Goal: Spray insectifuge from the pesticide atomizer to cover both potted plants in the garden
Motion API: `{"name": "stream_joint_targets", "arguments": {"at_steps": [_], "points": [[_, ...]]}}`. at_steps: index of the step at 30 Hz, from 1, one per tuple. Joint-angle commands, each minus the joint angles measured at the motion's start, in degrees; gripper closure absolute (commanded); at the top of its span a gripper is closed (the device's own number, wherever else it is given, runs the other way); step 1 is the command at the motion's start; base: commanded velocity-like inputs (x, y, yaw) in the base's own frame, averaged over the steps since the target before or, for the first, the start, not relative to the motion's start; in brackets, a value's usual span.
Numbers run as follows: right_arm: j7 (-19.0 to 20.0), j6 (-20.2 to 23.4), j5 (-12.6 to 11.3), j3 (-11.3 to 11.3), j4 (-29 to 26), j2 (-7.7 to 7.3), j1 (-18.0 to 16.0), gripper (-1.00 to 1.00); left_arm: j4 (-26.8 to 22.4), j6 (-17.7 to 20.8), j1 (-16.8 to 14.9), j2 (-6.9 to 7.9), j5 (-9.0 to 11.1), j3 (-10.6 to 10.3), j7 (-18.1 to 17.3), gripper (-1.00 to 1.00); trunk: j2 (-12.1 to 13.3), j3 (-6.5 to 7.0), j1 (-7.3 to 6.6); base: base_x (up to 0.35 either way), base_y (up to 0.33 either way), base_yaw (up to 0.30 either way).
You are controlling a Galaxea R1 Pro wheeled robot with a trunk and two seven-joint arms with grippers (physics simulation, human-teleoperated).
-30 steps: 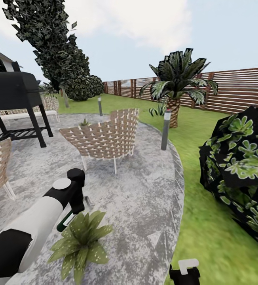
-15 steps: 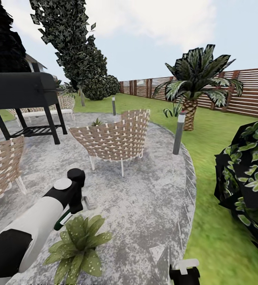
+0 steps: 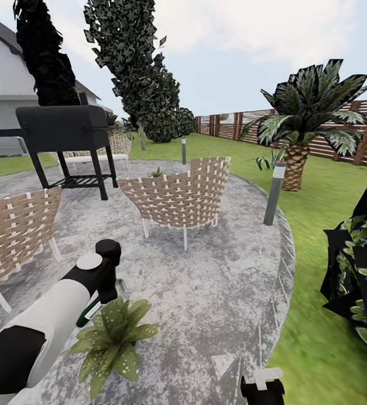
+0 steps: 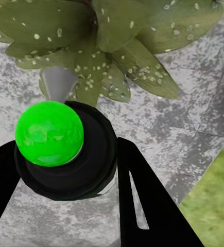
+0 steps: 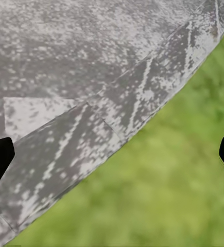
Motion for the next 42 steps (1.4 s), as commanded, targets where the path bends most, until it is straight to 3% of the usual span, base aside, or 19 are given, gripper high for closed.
{"name": "stream_joint_targets", "arguments": {"at_steps": [1, 24, 42], "points": [[-0.23, -0.12, 0.6, -0.45, 0.03, 0.01, -0.03, -1.0, -0.05, 0.61, -0.05, 0.07, -0.29, -0.27, -0.51, 1.0, -0.02, -0.02, -0.01, -0.011, -0.277, 0.278], [-0.26, -0.2, 0.79, -0.42, -0.16, -1.26, -0.03, -1.0, -0.08, 0.61, 0.03, 0.24, -0.36, -0.44, -0.51, 1.0, -0.02, 0.1, -0.01, -0.001, -0.052, 0.05], [-0.23, -0.2, 0.78, -0.43, -0.15, -1.25, -0.03, -1.0, -0.14, 0.61, 0.04, 0.02, -0.46, -0.37, -0.51, 1.0, -0.02, 0.1, -0.01, 0.087, -0.078, 0.247]]}}
